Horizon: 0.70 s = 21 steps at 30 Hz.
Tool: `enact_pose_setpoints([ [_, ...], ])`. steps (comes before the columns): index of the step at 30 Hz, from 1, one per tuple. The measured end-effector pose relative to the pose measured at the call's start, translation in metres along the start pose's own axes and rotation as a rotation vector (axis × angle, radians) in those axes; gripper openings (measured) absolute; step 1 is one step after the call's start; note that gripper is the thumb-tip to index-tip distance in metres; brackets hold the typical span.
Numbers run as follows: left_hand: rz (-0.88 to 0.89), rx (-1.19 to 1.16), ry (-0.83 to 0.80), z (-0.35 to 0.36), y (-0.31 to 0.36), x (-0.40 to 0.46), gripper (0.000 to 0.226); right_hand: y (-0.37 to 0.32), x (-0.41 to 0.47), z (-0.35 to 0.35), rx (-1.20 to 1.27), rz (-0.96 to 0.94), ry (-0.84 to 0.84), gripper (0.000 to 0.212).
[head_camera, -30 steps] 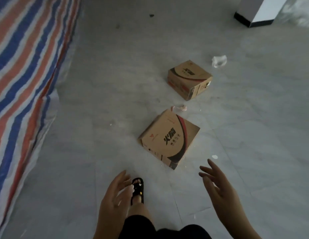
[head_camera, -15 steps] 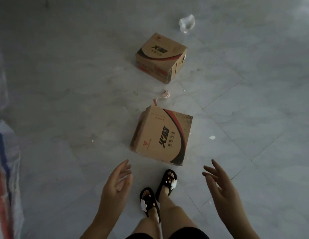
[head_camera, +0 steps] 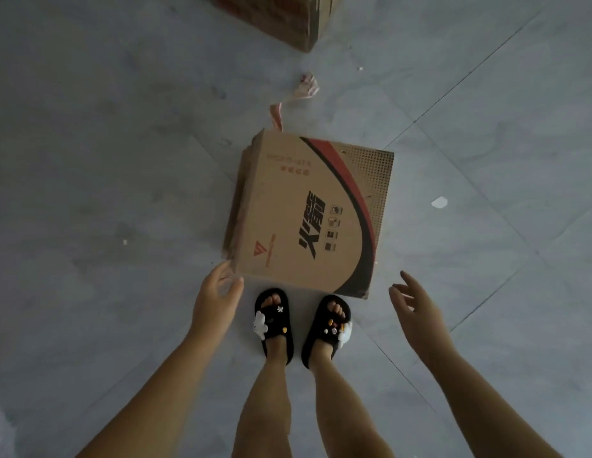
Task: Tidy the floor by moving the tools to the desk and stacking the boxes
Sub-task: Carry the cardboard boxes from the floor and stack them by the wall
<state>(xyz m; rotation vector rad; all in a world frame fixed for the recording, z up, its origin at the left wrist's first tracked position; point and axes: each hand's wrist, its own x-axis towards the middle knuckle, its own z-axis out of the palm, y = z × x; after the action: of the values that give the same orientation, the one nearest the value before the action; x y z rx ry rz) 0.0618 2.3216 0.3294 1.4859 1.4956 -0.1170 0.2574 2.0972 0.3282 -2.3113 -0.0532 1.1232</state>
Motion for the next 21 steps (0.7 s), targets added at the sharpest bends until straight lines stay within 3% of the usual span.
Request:
enact_pose_setpoints([
  [6, -0.001, 0.101, 0.087, 0.076, -0.079, 0.13, 0.061, 0.091, 0.114, 0.092, 0.063, 0.139, 0.092, 0.059],
  [9, -0.111, -0.012, 0.109, 0.094, -0.112, 0.168, 0.068, 0.124, 0.142, 0.129, 0.241, 0.226, 0.088, 0.057],
  [12, -0.225, -0.162, 0.021, 0.101, -0.14, 0.19, 0.056, 0.142, 0.153, 0.149, 0.399, 0.287, 0.087, 0.045],
  [16, -0.274, -0.377, -0.023, 0.107, -0.131, 0.188, 0.032, 0.134, 0.159, 0.141, 0.604, 0.38, 0.106, 0.044],
  [21, -0.223, -0.539, -0.049, 0.078, -0.066, 0.155, 0.062, 0.073, 0.14, 0.087, 0.73, 0.335, 0.172, 0.042],
])
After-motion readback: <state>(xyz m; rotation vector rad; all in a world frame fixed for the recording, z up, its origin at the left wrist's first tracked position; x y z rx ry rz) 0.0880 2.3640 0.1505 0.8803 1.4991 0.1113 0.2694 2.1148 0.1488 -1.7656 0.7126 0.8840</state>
